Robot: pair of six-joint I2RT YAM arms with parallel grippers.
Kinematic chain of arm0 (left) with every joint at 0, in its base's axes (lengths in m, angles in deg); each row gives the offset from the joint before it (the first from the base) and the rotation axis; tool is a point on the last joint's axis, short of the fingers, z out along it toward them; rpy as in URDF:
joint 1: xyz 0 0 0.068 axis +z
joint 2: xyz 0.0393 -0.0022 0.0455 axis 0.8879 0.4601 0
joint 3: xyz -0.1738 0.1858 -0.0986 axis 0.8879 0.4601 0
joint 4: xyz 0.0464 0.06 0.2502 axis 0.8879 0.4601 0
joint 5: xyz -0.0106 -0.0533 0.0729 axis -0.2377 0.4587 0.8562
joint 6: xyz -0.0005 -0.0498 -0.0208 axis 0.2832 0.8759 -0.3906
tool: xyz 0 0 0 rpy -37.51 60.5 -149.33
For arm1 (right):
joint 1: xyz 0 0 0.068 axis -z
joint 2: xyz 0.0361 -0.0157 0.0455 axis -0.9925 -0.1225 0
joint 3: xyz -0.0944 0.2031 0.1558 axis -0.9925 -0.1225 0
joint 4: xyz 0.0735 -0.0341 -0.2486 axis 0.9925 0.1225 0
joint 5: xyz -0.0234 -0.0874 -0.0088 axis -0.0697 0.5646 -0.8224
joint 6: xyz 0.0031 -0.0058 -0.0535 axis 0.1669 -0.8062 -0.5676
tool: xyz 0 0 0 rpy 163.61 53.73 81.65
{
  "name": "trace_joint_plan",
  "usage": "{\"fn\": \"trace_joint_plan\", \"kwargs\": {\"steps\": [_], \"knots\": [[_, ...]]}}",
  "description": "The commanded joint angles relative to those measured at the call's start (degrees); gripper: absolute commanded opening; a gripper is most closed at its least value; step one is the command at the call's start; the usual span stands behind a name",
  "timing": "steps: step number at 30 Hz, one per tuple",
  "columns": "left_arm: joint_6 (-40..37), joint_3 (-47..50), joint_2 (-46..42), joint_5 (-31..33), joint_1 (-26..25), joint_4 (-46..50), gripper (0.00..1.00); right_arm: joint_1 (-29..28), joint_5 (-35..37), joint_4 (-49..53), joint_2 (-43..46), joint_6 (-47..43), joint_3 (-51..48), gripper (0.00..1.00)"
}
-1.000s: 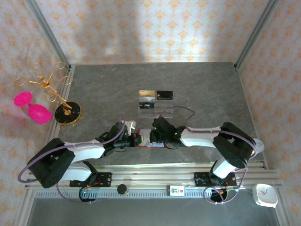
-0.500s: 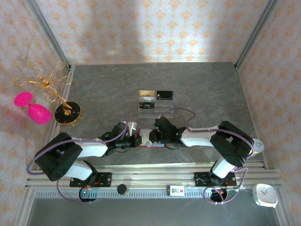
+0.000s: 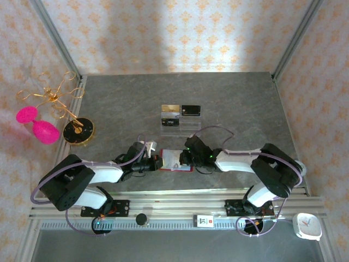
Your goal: Take the credit cards out of the card holder
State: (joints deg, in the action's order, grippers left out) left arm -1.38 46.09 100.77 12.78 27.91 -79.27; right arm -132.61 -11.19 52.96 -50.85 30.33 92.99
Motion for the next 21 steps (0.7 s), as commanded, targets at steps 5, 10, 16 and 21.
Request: {"fn": "trace_joint_plan", "kwargs": {"steps": [5,10,16,21], "knots": [[-0.2,-0.9,-8.3,2.1,0.1,5.9,0.0,0.3,4.1,8.3,3.1,-2.4,1.7,0.0],[-0.1,-4.8,-6.9,2.5,-2.0,3.6,0.0,-0.6,3.1,8.5,1.4,-4.3,4.7,0.0],[0.4,-7.6,4.2,0.1,-2.6,-2.2,0.0,-1.3,2.4,8.0,-0.9,-5.4,6.2,0.0],[-0.8,-8.5,7.9,0.6,-2.6,-0.2,0.0,-1.0,1.0,5.8,-1.6,-5.1,4.4,0.0]]}}
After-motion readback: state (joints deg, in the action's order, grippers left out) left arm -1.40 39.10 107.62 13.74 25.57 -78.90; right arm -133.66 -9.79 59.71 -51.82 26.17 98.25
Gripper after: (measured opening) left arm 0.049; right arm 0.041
